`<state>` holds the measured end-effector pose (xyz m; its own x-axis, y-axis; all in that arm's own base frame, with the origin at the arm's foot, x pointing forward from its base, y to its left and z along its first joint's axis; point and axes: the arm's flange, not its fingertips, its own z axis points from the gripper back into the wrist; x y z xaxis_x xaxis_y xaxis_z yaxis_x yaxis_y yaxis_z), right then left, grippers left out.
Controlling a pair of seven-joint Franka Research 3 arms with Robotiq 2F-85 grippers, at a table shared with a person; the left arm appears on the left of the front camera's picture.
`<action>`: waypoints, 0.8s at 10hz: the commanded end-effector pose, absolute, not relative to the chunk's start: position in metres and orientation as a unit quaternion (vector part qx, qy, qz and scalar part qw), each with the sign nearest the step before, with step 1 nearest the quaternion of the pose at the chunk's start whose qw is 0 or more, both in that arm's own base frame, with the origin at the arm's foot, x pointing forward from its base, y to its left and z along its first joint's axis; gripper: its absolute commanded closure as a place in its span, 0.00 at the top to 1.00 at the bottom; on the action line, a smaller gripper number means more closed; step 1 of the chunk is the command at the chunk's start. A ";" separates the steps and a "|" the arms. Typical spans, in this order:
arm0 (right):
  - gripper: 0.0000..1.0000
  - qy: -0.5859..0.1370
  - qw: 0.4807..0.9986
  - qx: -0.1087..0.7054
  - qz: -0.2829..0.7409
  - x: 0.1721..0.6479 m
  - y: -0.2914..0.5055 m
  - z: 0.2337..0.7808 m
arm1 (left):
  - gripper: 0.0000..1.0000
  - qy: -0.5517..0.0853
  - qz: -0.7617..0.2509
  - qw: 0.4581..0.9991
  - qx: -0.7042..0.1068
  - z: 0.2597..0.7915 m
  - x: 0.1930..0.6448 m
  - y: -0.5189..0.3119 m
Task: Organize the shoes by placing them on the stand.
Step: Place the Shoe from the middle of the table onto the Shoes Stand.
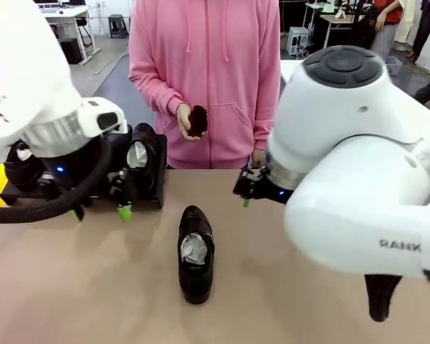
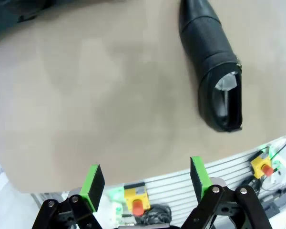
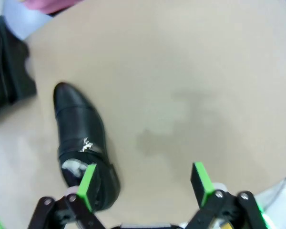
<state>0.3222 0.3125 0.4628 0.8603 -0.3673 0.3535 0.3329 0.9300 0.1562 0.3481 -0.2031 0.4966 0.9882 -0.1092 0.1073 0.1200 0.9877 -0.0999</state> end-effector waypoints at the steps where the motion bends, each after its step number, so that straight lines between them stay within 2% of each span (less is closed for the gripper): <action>1: 1.00 -0.182 0.969 0.058 -0.155 0.329 0.326 0.464 | 0.93 -0.063 -0.093 0.991 -0.069 0.460 0.371 -0.223; 2: 1.00 -0.182 0.969 0.058 -0.155 0.329 0.326 0.464 | 0.93 -0.079 -0.118 0.986 -0.085 0.449 0.375 -0.233; 8: 1.00 -0.182 0.969 0.058 -0.155 0.329 0.326 0.464 | 0.93 -0.032 -0.155 0.982 -0.105 0.411 0.374 -0.269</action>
<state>0.3256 0.3275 0.4601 0.8770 -0.3325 0.3470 0.2963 0.9425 0.1543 0.3745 -0.2685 0.4080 0.9511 -0.2881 0.1117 0.3028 0.9411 -0.1507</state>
